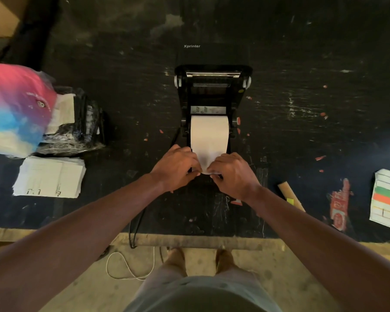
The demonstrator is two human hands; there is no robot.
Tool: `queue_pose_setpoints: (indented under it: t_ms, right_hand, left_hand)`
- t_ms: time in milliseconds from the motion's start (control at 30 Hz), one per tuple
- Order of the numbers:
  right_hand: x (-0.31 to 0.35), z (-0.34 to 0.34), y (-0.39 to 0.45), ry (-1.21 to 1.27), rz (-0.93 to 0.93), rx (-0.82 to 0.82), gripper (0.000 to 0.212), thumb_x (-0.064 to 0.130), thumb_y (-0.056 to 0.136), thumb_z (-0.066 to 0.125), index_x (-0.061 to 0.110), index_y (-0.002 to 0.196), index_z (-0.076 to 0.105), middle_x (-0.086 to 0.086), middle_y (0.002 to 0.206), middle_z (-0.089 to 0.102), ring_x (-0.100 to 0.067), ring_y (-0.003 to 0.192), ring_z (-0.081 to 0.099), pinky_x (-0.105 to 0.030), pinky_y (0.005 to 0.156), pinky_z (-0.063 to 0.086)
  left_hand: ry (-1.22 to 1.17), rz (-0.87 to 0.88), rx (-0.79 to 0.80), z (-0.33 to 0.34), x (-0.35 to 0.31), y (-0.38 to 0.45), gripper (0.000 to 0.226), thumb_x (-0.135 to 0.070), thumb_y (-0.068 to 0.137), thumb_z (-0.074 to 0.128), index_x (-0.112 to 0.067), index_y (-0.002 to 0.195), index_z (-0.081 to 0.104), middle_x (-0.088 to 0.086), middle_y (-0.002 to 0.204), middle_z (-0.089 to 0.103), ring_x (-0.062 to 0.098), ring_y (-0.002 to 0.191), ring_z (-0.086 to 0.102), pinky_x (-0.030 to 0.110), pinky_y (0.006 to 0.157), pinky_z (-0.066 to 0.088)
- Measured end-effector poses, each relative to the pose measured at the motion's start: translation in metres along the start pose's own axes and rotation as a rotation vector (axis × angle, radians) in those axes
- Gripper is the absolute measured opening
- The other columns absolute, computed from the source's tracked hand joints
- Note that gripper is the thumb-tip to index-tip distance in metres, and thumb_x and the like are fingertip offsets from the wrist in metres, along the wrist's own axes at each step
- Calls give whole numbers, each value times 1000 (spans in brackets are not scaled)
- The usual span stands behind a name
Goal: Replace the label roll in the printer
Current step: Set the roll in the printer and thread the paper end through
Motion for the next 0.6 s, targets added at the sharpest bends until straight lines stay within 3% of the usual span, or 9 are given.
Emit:
queue_pose_setpoints:
  t_ms: [167,267,467,600]
  right_hand:
    - [-2,-3,-4,-84,14,-45,16,13,86,70,16,98,80,-3,99,73,-24,93,68,-40,83,54]
    - [-3,-2,-10,-186,17,-92,13,17,84,75,14,96,79,-6,109,67,-27,100,64,-41,84,52]
    - [0,2,-14,-223,-84,-103,8,15,90,72,13,96,76,-7,122,71,-26,116,67,-42,94,51]
    - [-1,1,-11,-287,-80,-73,14,20,93,69,15,105,74,-6,121,72,-26,117,66,-44,98,50]
  left_hand:
    - [-46,-14,-77,-4,-2,0,2,-22,89,70,-23,90,68,-4,88,70,19,90,62,37,83,43]
    - [-18,19,-135,0,-6,-4,5,-20,88,67,-21,86,62,-2,92,66,22,92,59,37,78,42]
    - [41,93,-157,6,-12,-12,11,-18,96,58,-16,105,65,2,121,68,22,115,61,40,95,46]
    - [149,57,-200,5,-14,-11,15,-23,101,50,-19,105,64,1,106,71,23,98,66,41,96,43]
Point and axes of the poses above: each hand's wrist, its own y-axis towards the middle knuckle, its own z-axis out of the palm, x = y × z, the point moved 7 cm from there along y, towards the middle knuckle
